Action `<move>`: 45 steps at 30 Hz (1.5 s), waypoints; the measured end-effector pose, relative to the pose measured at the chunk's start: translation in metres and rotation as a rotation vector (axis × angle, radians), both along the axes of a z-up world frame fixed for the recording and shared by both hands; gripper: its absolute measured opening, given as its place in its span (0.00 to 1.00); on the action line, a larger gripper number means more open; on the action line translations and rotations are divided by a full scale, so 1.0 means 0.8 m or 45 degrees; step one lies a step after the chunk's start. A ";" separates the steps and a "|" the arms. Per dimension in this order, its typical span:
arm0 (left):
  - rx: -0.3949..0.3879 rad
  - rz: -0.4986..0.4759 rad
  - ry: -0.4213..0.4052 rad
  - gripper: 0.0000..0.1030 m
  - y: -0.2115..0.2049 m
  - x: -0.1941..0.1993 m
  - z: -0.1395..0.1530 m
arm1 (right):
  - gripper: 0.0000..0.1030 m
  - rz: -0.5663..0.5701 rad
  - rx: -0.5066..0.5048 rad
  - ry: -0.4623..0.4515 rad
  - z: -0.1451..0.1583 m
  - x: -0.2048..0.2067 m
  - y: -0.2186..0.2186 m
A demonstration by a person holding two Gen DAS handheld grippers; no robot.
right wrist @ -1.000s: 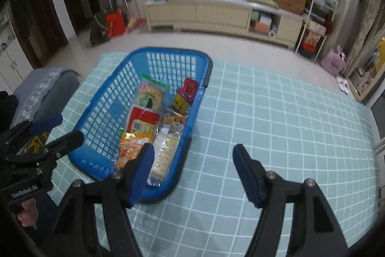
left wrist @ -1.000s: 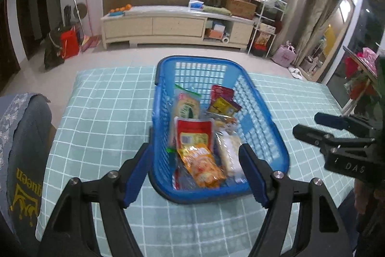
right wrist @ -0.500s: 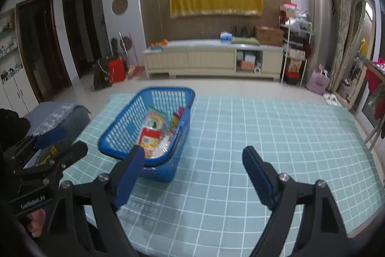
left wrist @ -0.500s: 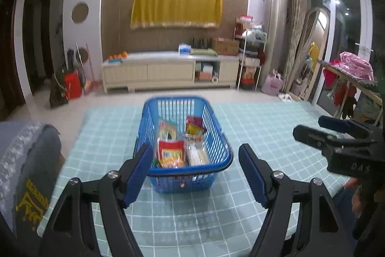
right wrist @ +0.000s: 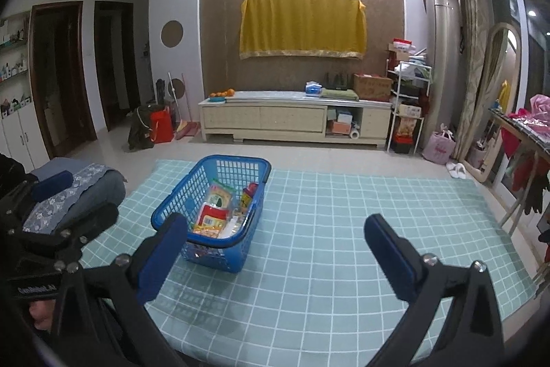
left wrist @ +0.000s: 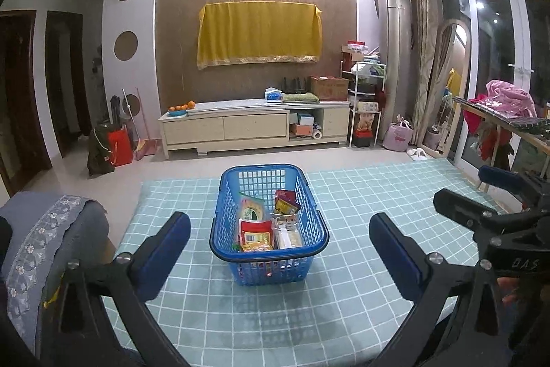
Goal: Organize snacks
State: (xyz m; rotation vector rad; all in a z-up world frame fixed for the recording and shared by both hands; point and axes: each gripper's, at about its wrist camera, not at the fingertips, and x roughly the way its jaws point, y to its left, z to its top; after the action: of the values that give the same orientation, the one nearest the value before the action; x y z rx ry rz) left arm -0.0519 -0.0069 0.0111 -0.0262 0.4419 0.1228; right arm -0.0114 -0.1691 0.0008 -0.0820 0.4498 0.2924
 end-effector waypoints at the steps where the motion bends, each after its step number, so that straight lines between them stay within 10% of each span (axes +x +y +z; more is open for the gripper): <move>1: -0.005 0.001 0.005 1.00 0.000 0.001 -0.001 | 1.00 0.004 0.004 0.004 -0.001 -0.001 0.000; 45: -0.038 -0.026 0.024 1.00 -0.002 -0.003 0.003 | 1.00 0.054 0.026 -0.003 0.006 -0.017 -0.002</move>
State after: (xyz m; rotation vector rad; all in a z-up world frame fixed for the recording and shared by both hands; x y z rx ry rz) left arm -0.0539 -0.0087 0.0133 -0.0496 0.4628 0.0965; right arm -0.0253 -0.1706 0.0058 -0.0722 0.4428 0.3386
